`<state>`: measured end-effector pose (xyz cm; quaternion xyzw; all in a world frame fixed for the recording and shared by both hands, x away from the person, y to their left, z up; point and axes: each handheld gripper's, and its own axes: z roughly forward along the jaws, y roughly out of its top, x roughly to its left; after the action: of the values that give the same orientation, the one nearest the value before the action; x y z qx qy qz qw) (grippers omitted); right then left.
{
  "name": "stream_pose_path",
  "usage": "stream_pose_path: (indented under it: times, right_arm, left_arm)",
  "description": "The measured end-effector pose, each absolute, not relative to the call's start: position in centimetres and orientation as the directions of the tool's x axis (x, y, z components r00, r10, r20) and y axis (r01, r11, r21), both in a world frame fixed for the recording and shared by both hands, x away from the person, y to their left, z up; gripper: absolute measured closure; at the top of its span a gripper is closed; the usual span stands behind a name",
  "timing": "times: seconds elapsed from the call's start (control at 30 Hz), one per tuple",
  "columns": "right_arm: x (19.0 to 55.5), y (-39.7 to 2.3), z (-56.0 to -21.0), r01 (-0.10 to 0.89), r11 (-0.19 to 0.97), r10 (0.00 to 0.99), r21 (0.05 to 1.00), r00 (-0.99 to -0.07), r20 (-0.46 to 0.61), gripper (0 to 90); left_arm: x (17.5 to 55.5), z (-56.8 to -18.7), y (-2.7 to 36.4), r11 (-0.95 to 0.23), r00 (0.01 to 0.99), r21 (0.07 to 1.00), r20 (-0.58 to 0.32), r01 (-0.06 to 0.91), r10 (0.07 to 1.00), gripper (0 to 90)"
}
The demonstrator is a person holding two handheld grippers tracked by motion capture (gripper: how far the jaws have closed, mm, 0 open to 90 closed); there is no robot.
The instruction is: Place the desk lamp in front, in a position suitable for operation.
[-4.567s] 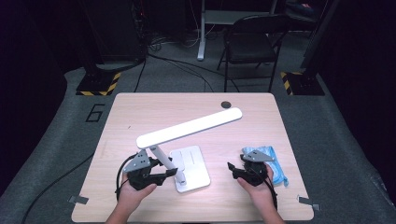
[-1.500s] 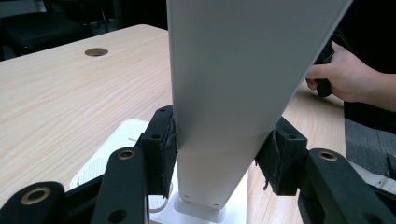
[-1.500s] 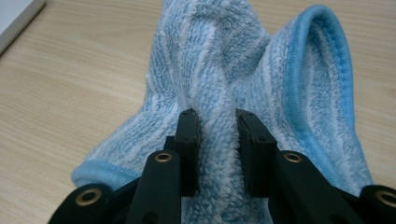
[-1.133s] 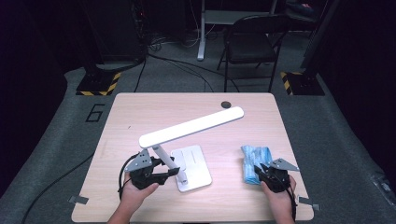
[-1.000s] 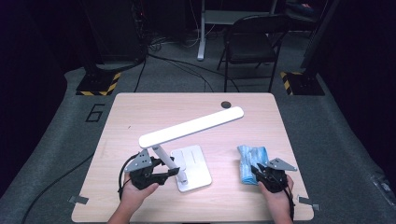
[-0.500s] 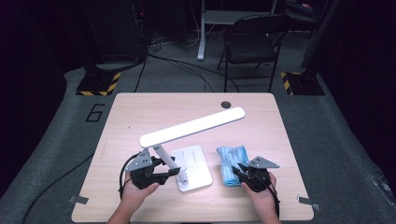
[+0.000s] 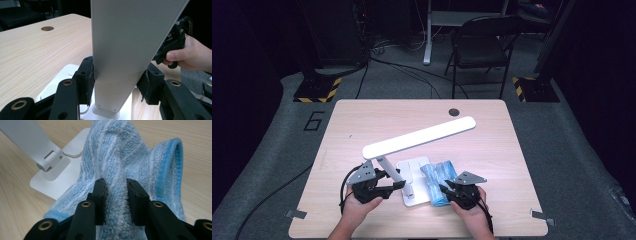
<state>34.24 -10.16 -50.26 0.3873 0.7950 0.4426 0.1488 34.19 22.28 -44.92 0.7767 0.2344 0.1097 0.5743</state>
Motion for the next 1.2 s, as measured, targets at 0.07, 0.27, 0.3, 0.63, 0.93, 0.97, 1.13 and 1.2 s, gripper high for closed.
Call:
stream_pose_path:
  times: [0.07, 0.27, 0.3, 0.63, 0.93, 0.97, 1.13, 1.2]
  right_arm:
    - [34.2, -9.8, -50.4, 0.479, 0.307, 0.743, 0.822, -0.661, 0.107, 69.6]
    - [33.9, -9.2, -50.7, 0.485, 0.318, 0.741, 0.815, -0.663, 0.105, 68.8]
    - [33.9, -9.0, -50.8, 0.483, 0.314, 0.743, 0.817, -0.661, 0.105, 68.4]
    - [33.8, -8.7, -51.1, 0.485, 0.313, 0.745, 0.816, -0.659, 0.105, 53.9]
    - [34.4, -7.7, -51.2, 0.456, 0.338, 0.754, 0.823, -0.655, 0.053, 38.6]
    - [34.4, -7.6, -51.3, 0.466, 0.326, 0.763, 0.822, -0.644, 0.062, 38.2]
    - [34.7, -7.5, -51.9, 0.494, 0.306, 0.765, 0.814, -0.637, 0.099, 37.6]
    - [34.8, -7.6, -52.0, 0.515, 0.296, 0.765, 0.805, -0.633, 0.123, 38.5]
  left_arm:
    - [34.2, -44.9, 22.2, -0.23, 0.868, 0.944, -0.1, 0.237, 0.487, 51.9]
    - [34.2, -45.0, 22.1, -0.226, 0.875, 0.946, -0.103, 0.233, 0.473, 51.8]
    - [34.3, -45.0, 22.1, -0.226, 0.876, 0.946, -0.104, 0.233, 0.471, 51.8]
    - [34.2, -45.0, 22.1, -0.221, 0.873, 0.946, -0.107, 0.236, 0.475, 51.6]
    - [34.2, -45.0, 22.1, -0.22, 0.873, 0.946, -0.107, 0.236, 0.476, 51.6]
    - [34.2, -45.0, 22.1, -0.22, 0.873, 0.946, -0.108, 0.237, 0.476, 51.6]
    - [34.2, -45.0, 22.1, -0.227, 0.871, 0.944, -0.107, 0.24, 0.48, 51.5]
    - [34.2, -45.0, 22.1, -0.226, 0.871, 0.944, -0.107, 0.241, 0.48, 51.4]
